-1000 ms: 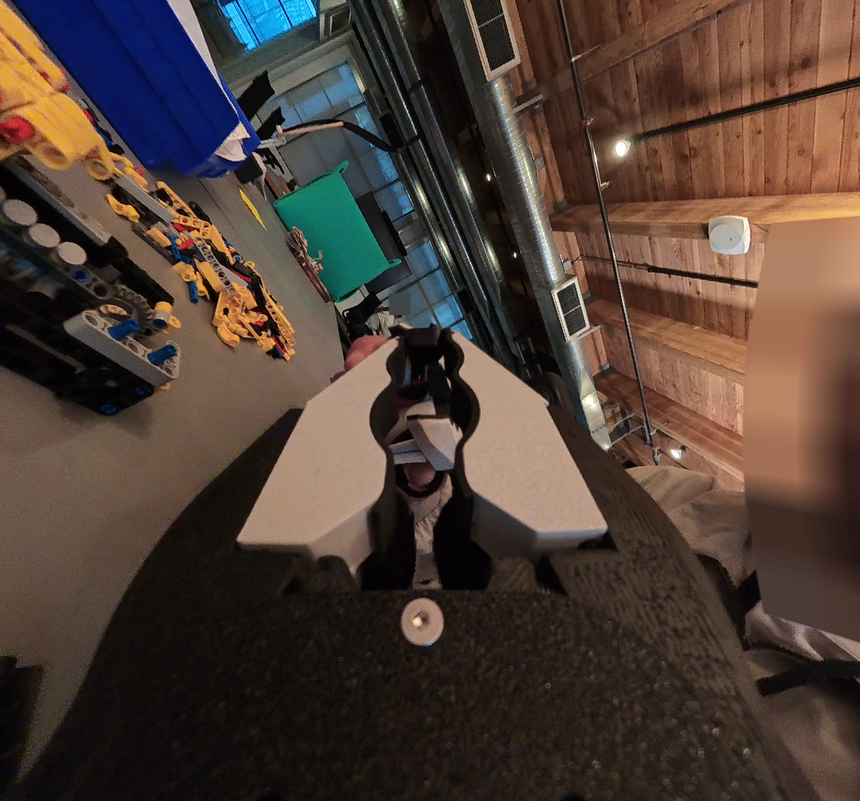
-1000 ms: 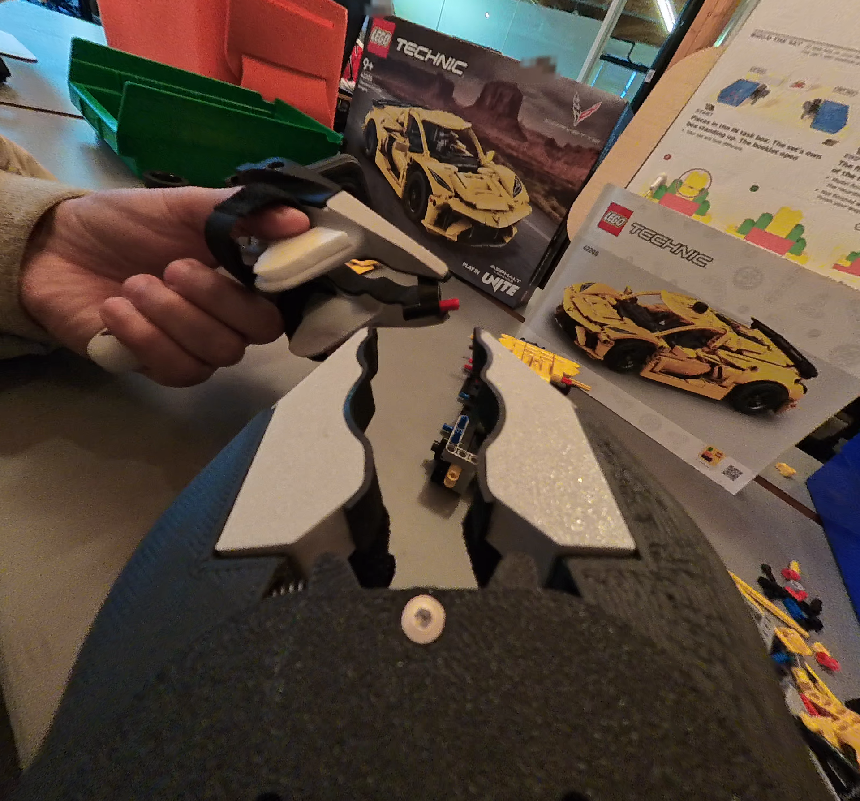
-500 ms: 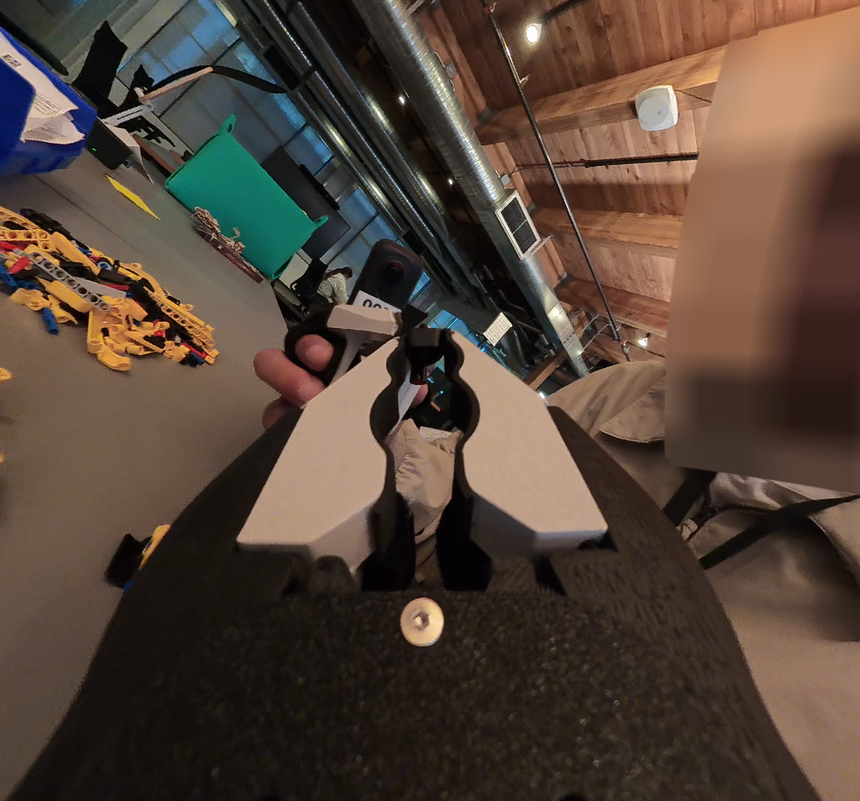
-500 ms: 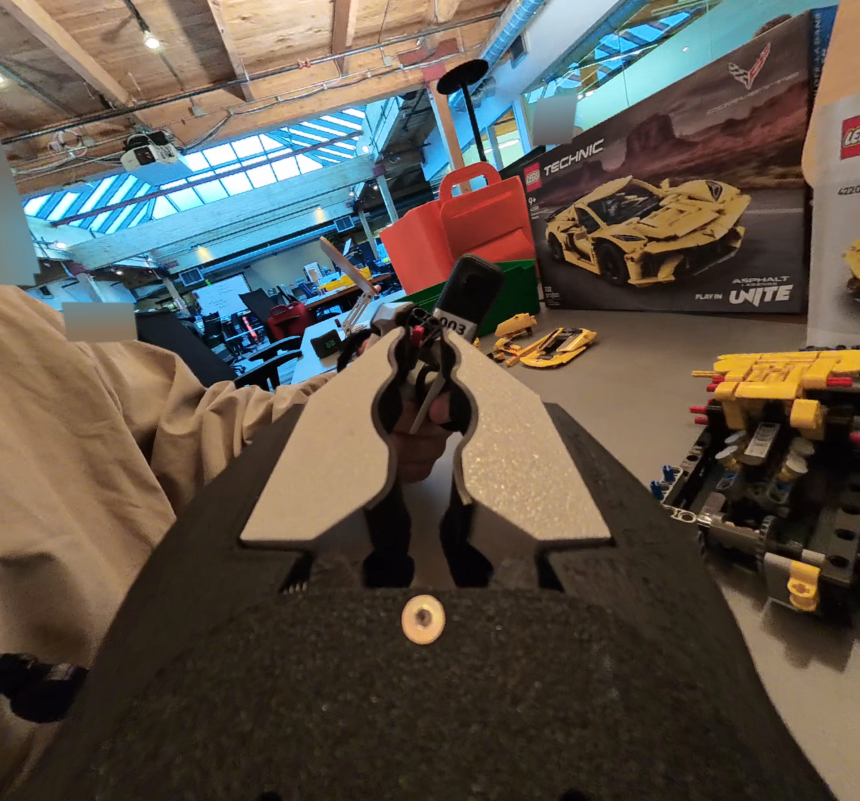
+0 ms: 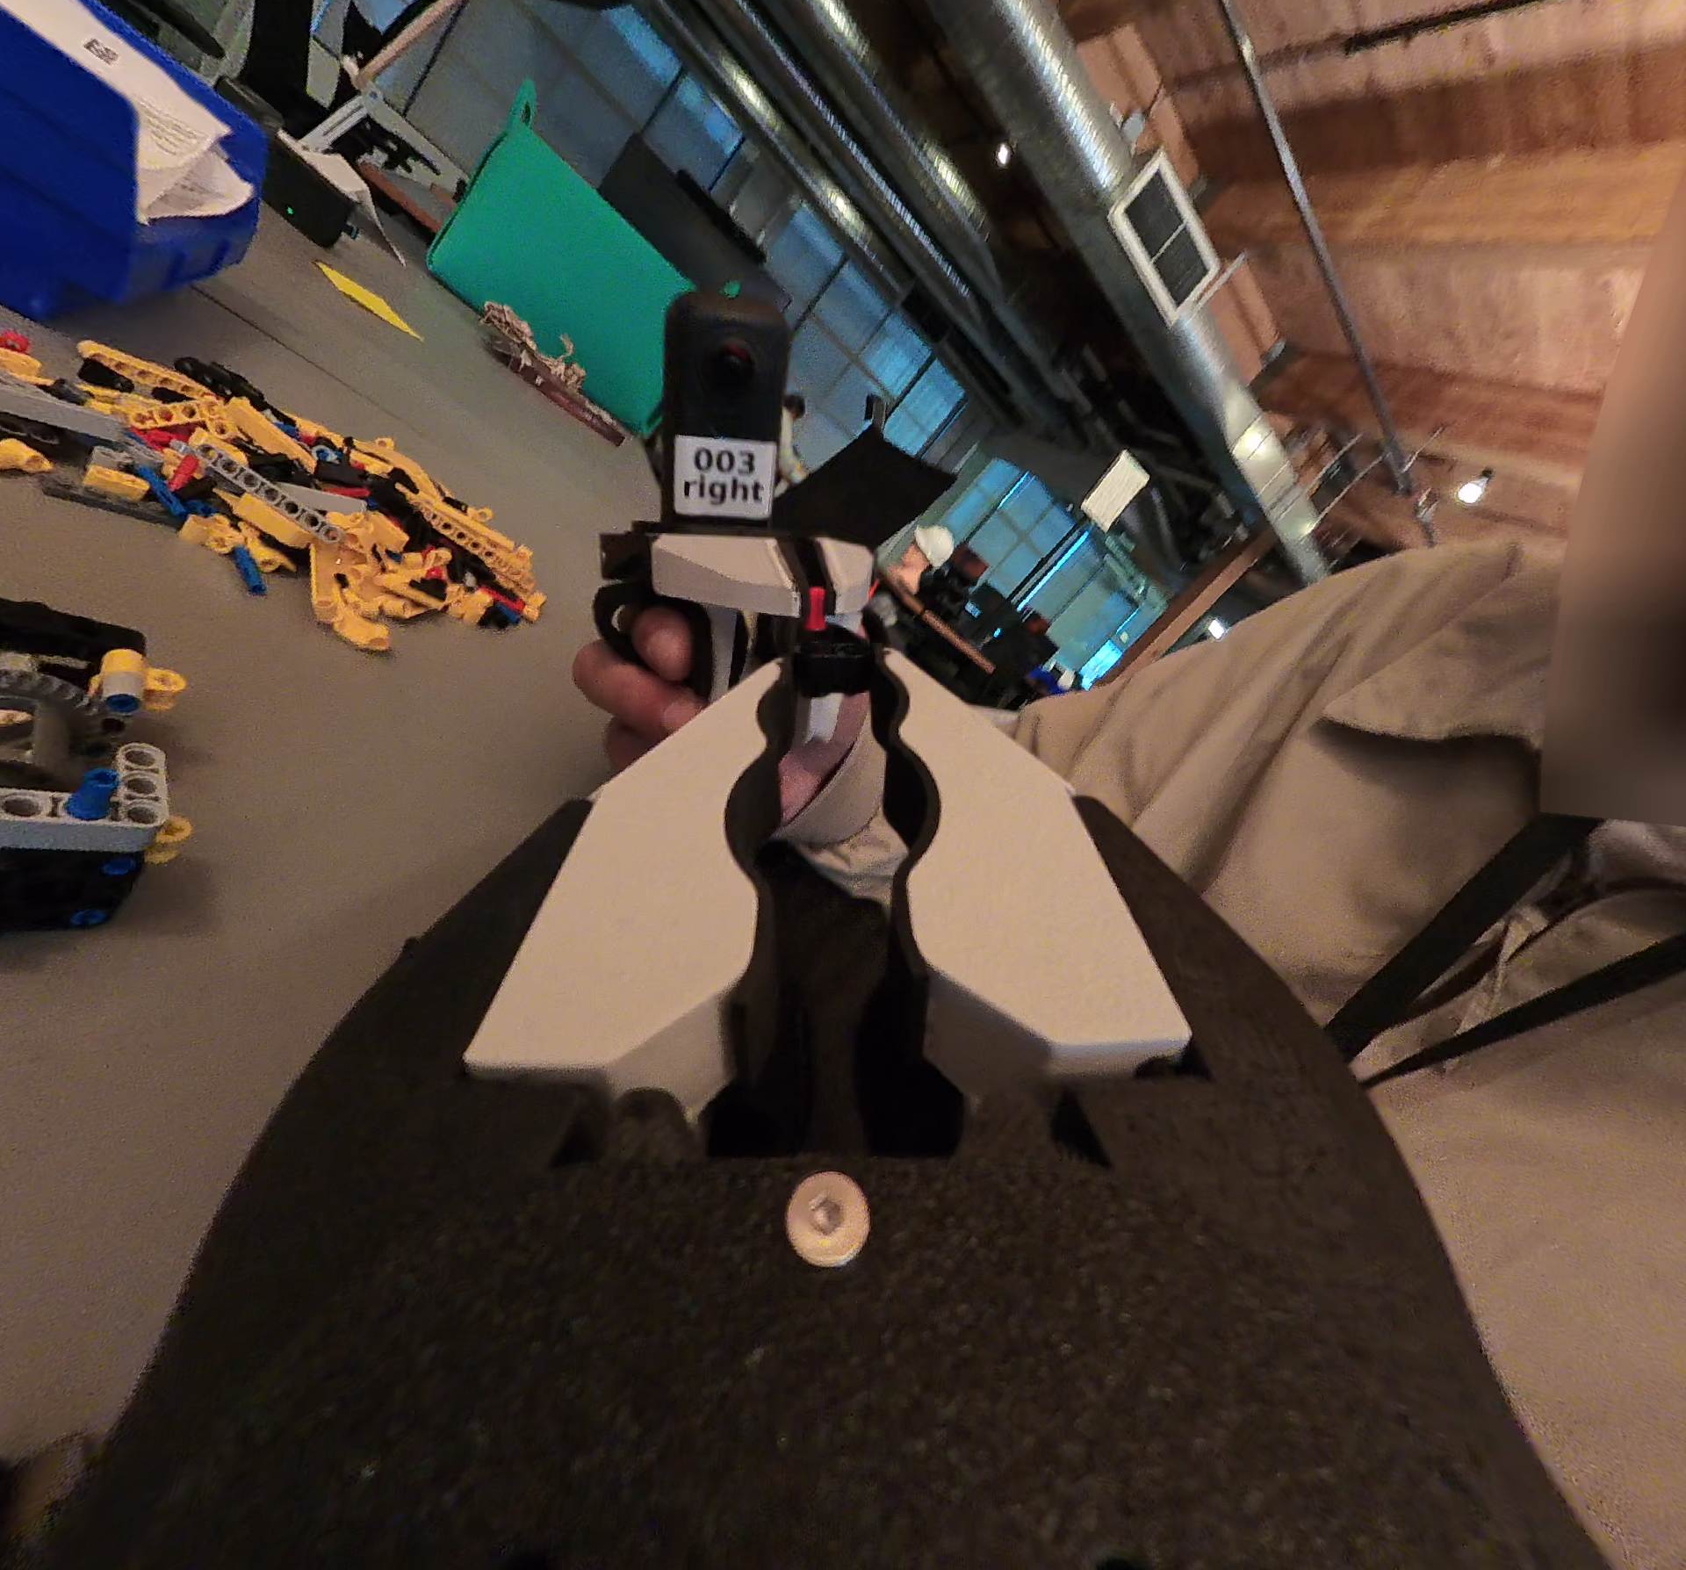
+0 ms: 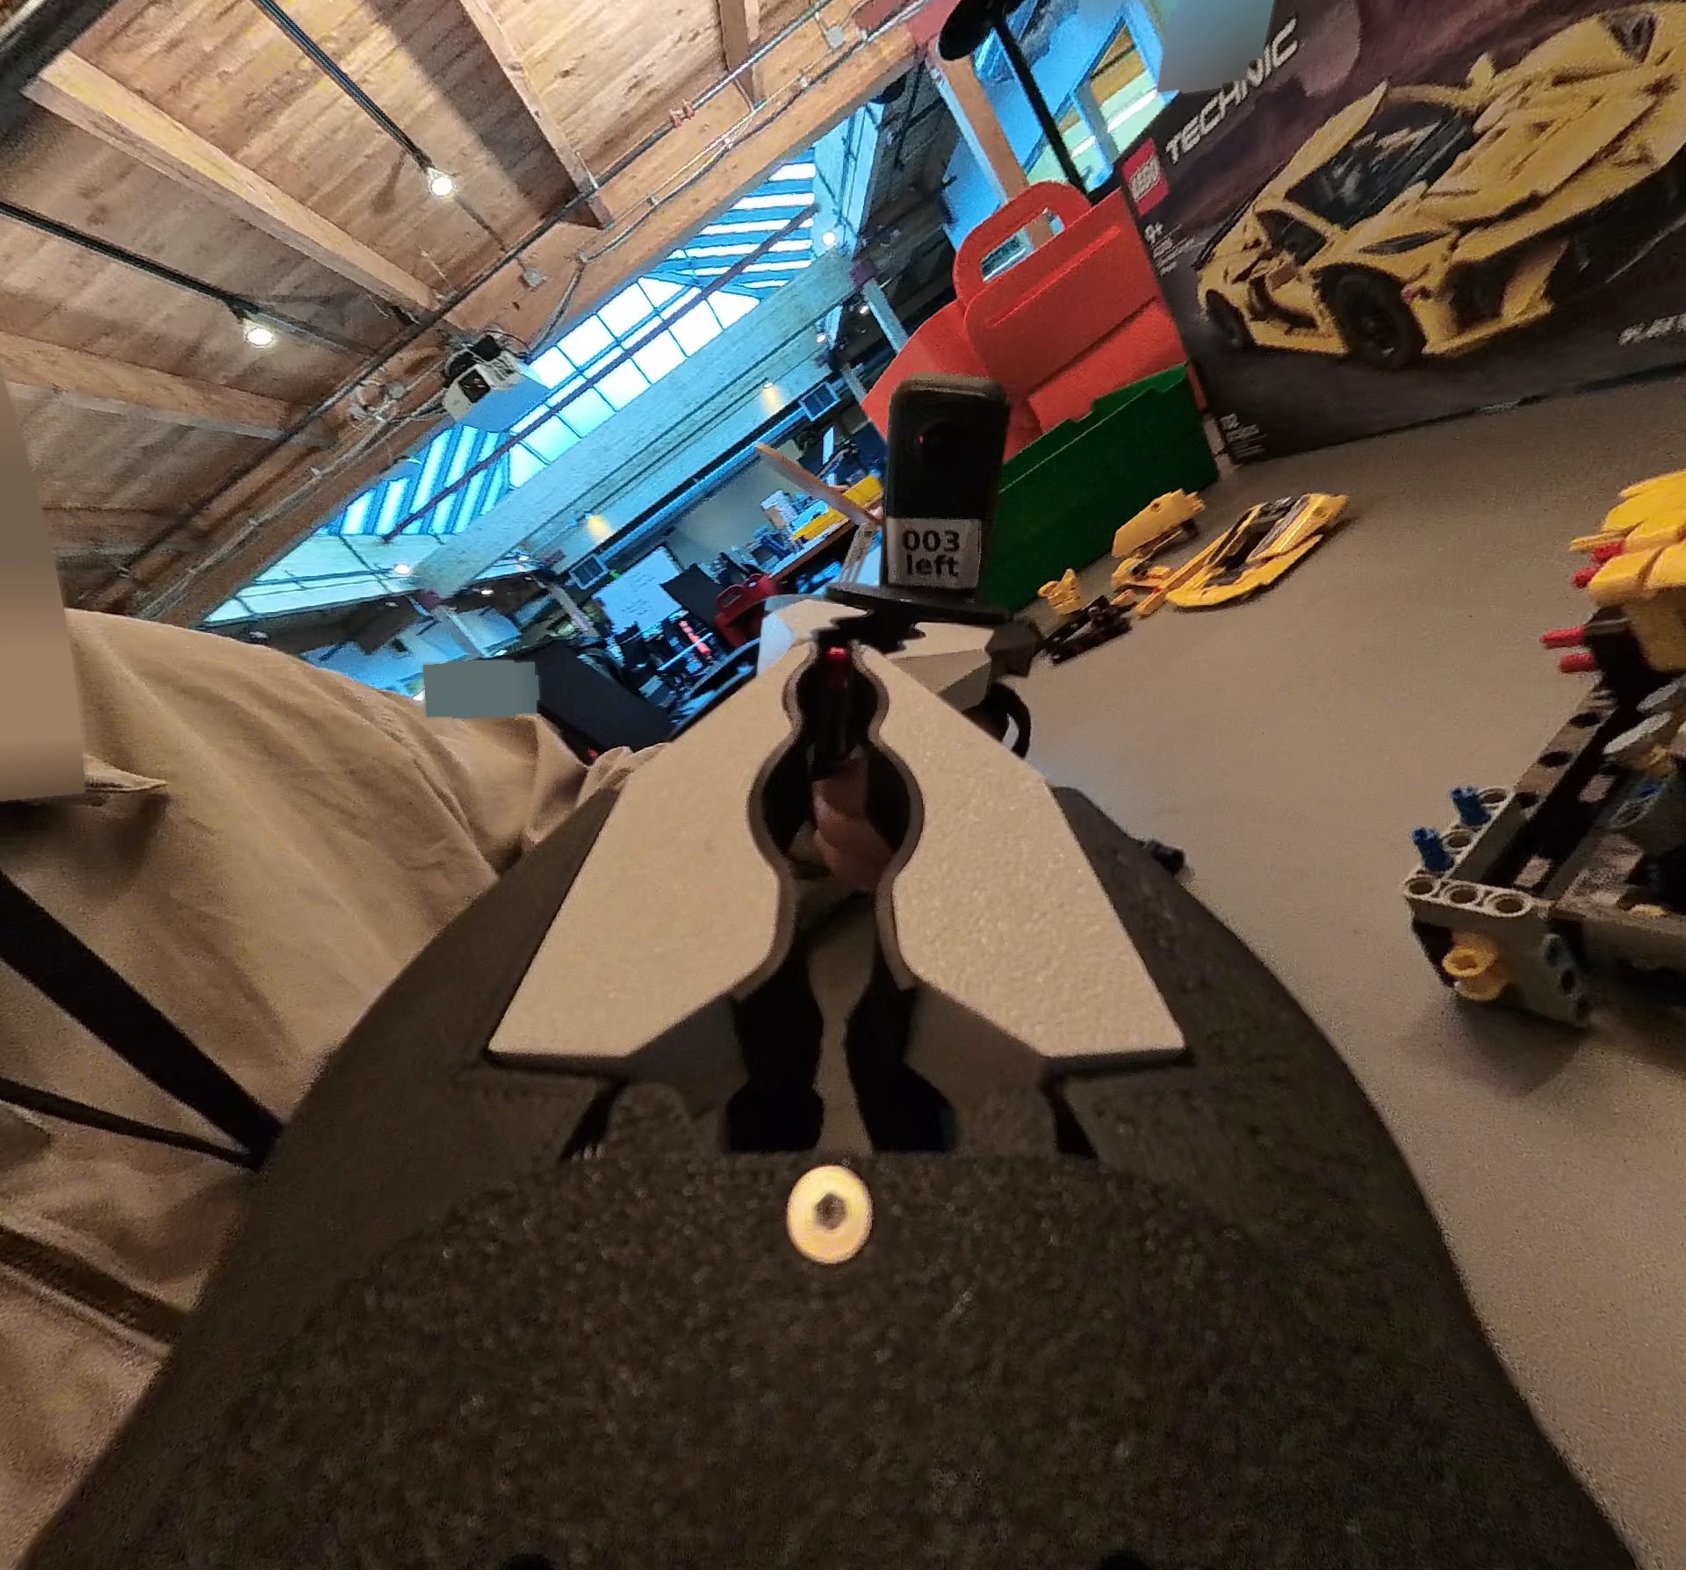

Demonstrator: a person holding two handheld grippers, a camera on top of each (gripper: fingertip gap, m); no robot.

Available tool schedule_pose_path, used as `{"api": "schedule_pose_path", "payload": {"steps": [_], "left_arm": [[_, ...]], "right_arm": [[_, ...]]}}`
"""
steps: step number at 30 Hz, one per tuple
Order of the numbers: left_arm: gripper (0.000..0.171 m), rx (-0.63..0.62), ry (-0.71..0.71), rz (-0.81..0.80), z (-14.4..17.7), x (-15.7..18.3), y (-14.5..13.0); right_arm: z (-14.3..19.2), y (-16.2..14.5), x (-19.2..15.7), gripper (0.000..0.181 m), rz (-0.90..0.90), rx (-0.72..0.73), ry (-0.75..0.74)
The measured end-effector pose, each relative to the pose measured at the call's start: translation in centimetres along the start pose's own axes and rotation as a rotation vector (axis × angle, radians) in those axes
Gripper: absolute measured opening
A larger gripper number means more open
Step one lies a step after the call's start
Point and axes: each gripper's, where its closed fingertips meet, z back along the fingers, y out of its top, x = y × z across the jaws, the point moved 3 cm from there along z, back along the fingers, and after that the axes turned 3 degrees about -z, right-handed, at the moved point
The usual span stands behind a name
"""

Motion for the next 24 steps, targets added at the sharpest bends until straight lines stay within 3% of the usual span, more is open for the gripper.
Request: {"api": "schedule_pose_path", "payload": {"steps": [3,9,12,20,24], "left_arm": [[0.015,-0.066,0.072,-0.09,-0.1,-0.4,-0.7],[0.015,0.118,0.019,-0.012,0.7,0.0,1.5],[0.015,0.078,0.032,-0.017,0.7,-0.3,1.1],[0.015,-0.03,0.084,-0.145,0.4,0.1,0.2],[0.015,-0.061,0.201,-0.322,0.3,-0.3,0.0]], "right_arm": [[-0.2,-0.3,0.5,0.001,-0.019,-0.02,-0.025],[0.3,0.8,0.4,0.018,0.185,0.055,-0.135],[-0.4,-0.4,0.5,0.018,0.196,-0.035,-0.14],[-0.4,-0.9,0.0,0.008,0.143,-0.066,-0.074],[-0.2,-1.0,0.6,0.006,0.182,-0.104,-0.131]]}}
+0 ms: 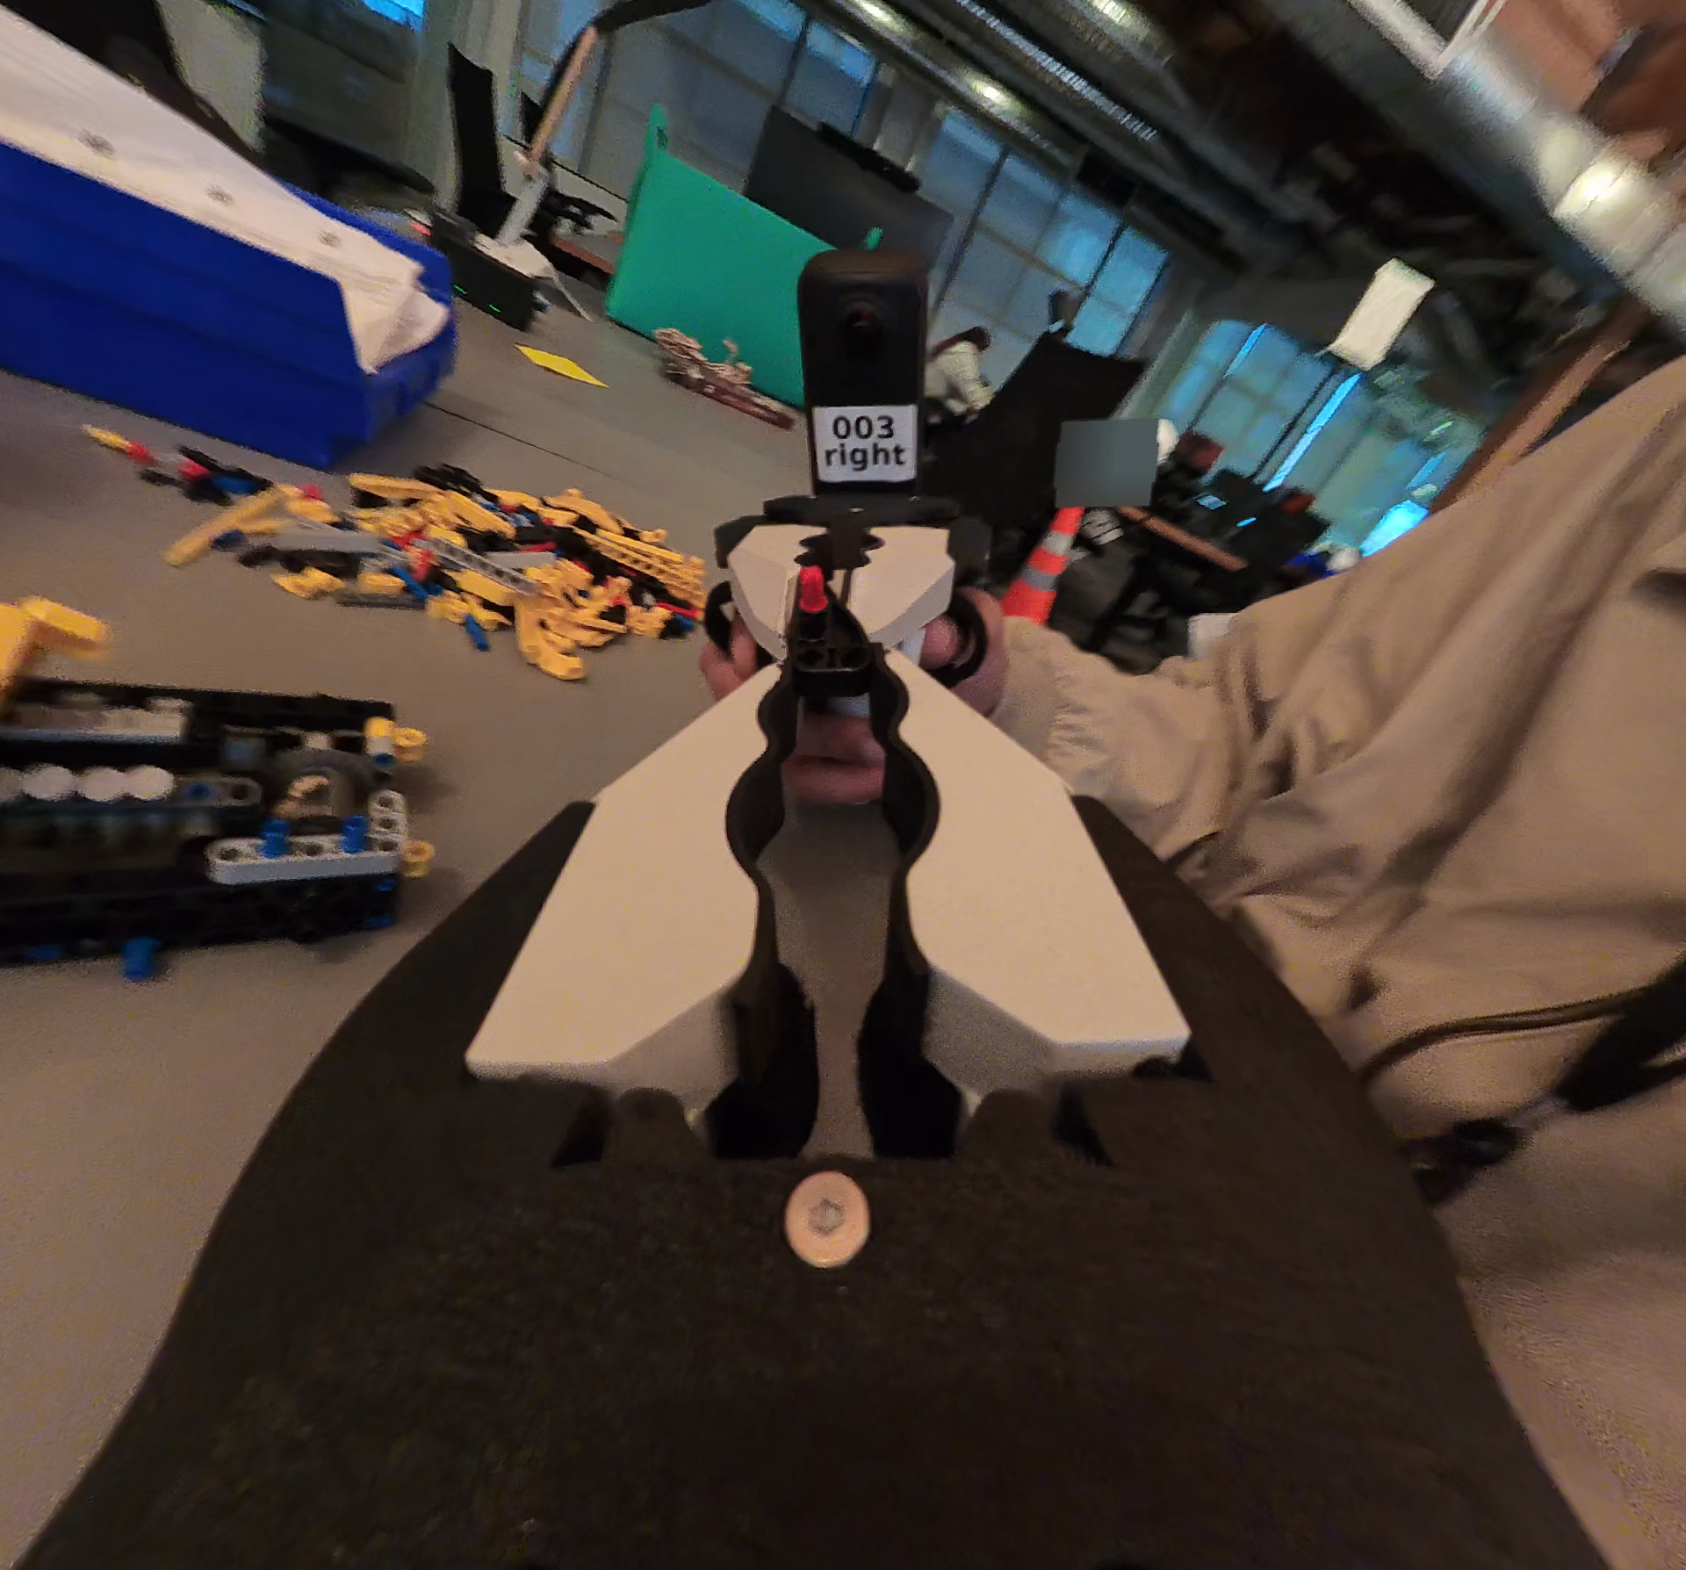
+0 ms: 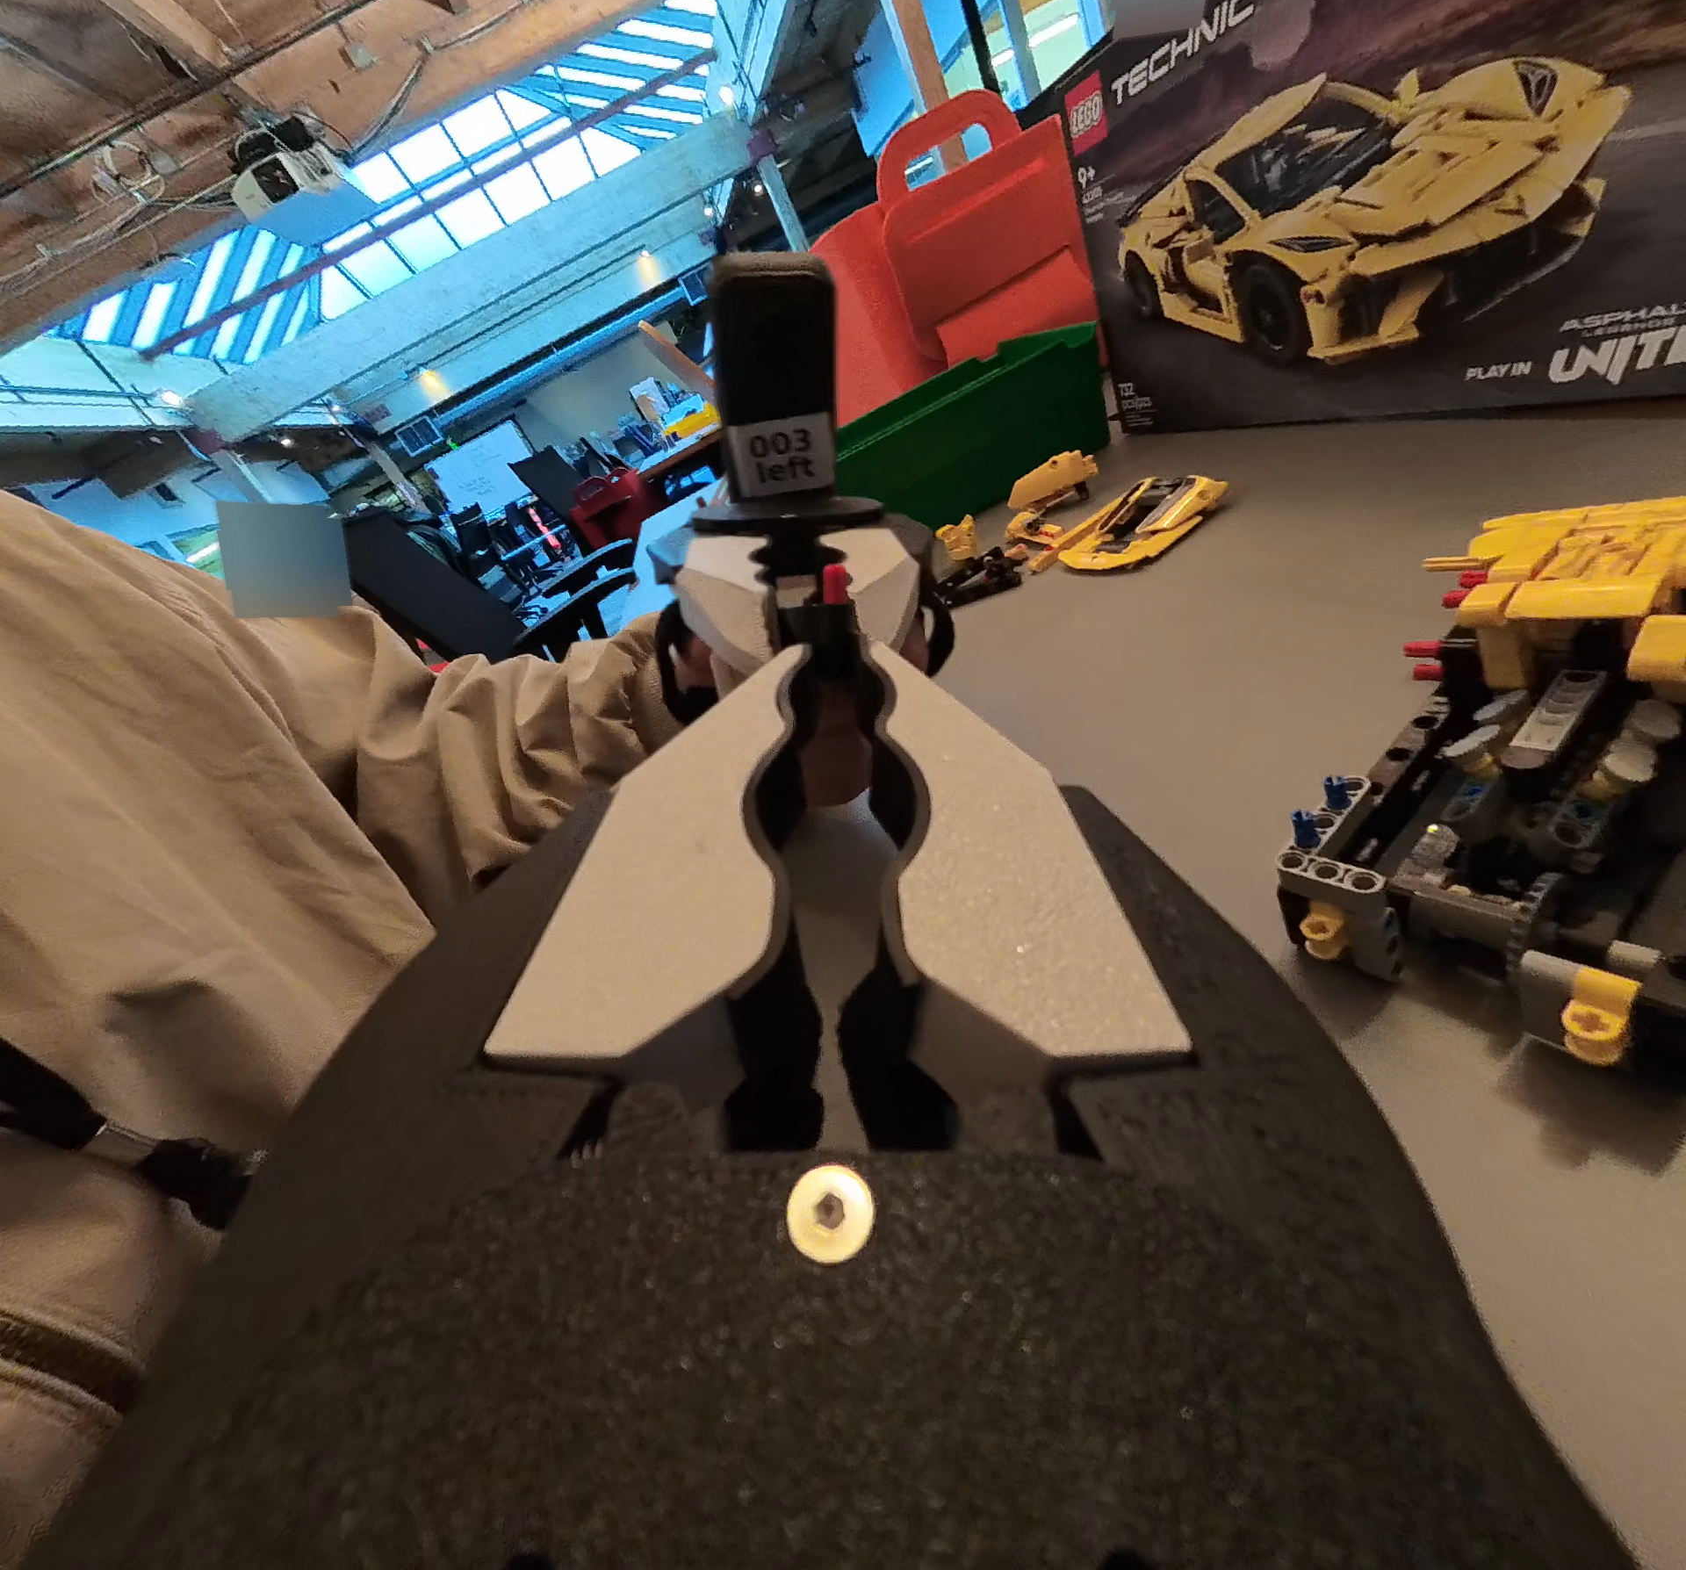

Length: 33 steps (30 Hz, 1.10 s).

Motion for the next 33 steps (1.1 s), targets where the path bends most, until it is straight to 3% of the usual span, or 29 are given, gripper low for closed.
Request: {"api": "schedule_pose_path", "payload": {"steps": [2,6,9,16,19,23,29,33], "left_arm": [[0.014,0.007,0.06,-0.06,-0.3,-0.1,-0.1],[0.014,0.044,0.098,0.005,-0.6,-1.1,-0.4],[0.013,0.039,0.143,-0.046,-0.7,-1.3,-0.2],[0.014,0.04,0.143,0.007,-0.8,-1.7,-0.6],[0.015,-0.093,0.109,0.078,-0.8,-2.4,-2.0],[0.025,-0.279,0.259,-0.13,0.3,-3.7,-3.5],[0.026,-0.396,0.299,-0.299,0.6,-3.5,-4.3],[0.013,-0.428,0.267,-0.372,0.5,-2.7,-4.7]], "right_arm": [[0.2,0.0,0.3,0.006,-0.029,-0.007,0.001],[0.4,-0.2,1.3,0.005,-0.068,-0.022,-0.041],[0.6,-0.4,1.7,0.005,-0.089,-0.041,-0.046],[0.6,-0.8,2.1,0.005,-0.107,-0.072,-0.06],[0.9,-1.5,2.7,0.005,0.01,-0.139,-0.151],[1.0,-2.6,4.0,0.006,0.341,-0.298,-0.374],[-0.2,-4.7,3.5,0.006,0.64,-0.462,-0.432],[-0.4,-4.9,3.1,0.006,0.72,-0.476,-0.423]]}}
